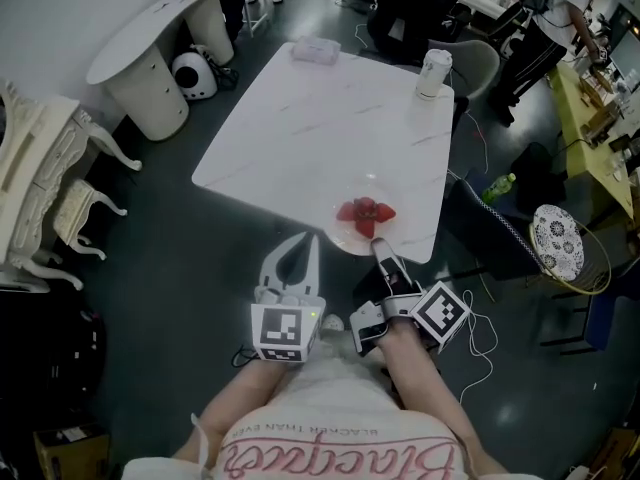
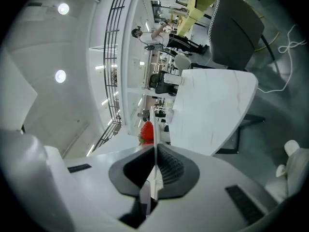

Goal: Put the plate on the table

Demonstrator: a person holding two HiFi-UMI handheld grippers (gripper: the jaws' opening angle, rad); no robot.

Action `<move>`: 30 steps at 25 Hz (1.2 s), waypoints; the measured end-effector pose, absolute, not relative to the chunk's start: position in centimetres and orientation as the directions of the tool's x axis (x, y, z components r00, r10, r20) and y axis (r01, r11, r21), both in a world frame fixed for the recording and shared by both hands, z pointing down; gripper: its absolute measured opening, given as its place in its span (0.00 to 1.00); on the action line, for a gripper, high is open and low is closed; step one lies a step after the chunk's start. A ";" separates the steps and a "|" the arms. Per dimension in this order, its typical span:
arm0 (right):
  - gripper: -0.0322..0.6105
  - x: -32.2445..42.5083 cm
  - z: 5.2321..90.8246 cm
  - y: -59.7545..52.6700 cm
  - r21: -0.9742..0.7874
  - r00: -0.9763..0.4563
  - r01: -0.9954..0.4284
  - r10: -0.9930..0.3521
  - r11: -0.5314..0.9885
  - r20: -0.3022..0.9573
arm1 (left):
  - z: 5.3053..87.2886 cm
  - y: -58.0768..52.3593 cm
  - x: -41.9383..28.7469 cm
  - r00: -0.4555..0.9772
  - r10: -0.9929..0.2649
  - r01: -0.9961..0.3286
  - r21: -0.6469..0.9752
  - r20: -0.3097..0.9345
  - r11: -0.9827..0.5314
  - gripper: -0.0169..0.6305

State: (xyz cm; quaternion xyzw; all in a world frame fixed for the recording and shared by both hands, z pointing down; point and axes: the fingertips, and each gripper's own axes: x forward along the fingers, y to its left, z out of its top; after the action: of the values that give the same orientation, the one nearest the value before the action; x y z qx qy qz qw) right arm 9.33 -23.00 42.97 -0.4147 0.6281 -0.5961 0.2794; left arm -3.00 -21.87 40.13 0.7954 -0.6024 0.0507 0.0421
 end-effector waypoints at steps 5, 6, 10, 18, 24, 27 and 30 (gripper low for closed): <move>0.07 8.9 43.9 -26.3 -0.975 -0.533 -0.214 -0.829 -0.058 0.166 | 40.9 -24.6 -4.1 0.231 -0.959 -0.972 0.003 0.163 -0.233 0.03; 0.07 8.7 44.1 -27.0 -0.973 -0.542 -0.225 -0.822 -0.057 0.174 | 40.9 -25.4 -4.3 0.229 -0.959 -0.973 0.004 0.166 -0.231 0.03; 0.07 8.2 43.9 -30.4 -0.969 -0.553 -0.246 -0.817 -0.030 0.166 | 40.8 -28.7 -4.6 0.243 -0.957 -0.969 0.002 0.161 -0.246 0.03; 0.07 7.0 44.8 -38.0 -0.973 -0.516 -0.219 -0.837 -0.076 0.182 | 41.2 -37.4 -5.5 0.285 -0.942 -0.957 0.003 0.178 -0.290 0.03; 0.07 5.2 46.9 -44.6 -0.960 -0.494 -0.253 -0.837 -0.121 0.236 | 43.0 -44.0 -7.5 0.312 -0.924 -0.949 0.035 0.221 -0.312 0.03; 0.07 4.4 48.5 -47.8 -0.945 -0.483 -0.293 -0.830 -0.146 0.278 | 44.0 -46.8 -8.1 0.340 -0.909 -0.940 0.048 0.241 -0.339 0.03; 0.07 3.7 50.3 -50.0 -0.932 -0.469 -0.315 -0.824 -0.179 0.317 | 45.8 -49.5 -8.6 0.367 -0.887 -0.928 0.048 0.279 -0.369 0.03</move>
State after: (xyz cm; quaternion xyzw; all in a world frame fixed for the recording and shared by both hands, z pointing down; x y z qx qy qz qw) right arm 3.71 -49.97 50.32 -0.4707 0.6051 -0.6068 0.2099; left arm -8.55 -49.49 45.85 0.8209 -0.5528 0.1034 0.0988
